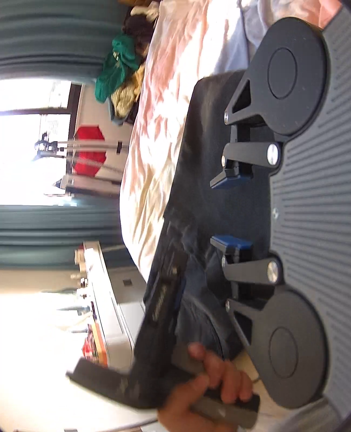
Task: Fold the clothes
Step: 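Open both grippers and press the folded sweatpants flat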
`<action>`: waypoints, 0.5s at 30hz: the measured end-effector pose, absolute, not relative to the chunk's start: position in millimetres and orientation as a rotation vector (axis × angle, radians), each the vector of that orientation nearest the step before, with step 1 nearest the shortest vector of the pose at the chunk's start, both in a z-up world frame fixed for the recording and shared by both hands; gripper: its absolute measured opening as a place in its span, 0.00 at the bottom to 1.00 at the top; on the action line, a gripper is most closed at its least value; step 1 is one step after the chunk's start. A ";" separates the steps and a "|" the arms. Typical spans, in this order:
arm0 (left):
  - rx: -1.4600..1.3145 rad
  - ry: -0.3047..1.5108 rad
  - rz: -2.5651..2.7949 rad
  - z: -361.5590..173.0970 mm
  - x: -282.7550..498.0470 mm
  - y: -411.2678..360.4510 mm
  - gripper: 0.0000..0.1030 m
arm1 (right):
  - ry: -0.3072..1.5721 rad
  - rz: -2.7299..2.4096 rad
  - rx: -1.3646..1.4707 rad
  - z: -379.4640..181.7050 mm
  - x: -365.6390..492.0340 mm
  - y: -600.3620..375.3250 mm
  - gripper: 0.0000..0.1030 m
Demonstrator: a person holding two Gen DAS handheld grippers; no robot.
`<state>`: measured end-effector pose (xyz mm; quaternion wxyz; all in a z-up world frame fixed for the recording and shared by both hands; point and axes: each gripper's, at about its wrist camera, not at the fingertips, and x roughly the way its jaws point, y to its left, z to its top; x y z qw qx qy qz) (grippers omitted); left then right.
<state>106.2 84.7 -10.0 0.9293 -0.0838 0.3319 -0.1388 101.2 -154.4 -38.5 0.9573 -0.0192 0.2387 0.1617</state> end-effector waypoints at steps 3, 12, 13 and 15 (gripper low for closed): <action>-0.080 0.660 -0.285 -8.3 87.0 65.7 0.51 | 0.535 0.219 -0.003 -52.3 121.4 -172.5 0.39; 0.053 0.769 -0.197 -46.6 96.4 44.5 0.50 | 0.560 0.132 0.034 -76.2 118.4 -184.9 0.39; 0.058 0.781 -0.186 -50.4 99.7 45.3 0.50 | 0.560 0.125 0.038 -78.4 116.0 -185.5 0.39; 0.048 0.789 -0.179 -53.7 104.1 48.3 0.50 | 0.576 0.100 0.039 -82.7 120.8 -187.9 0.39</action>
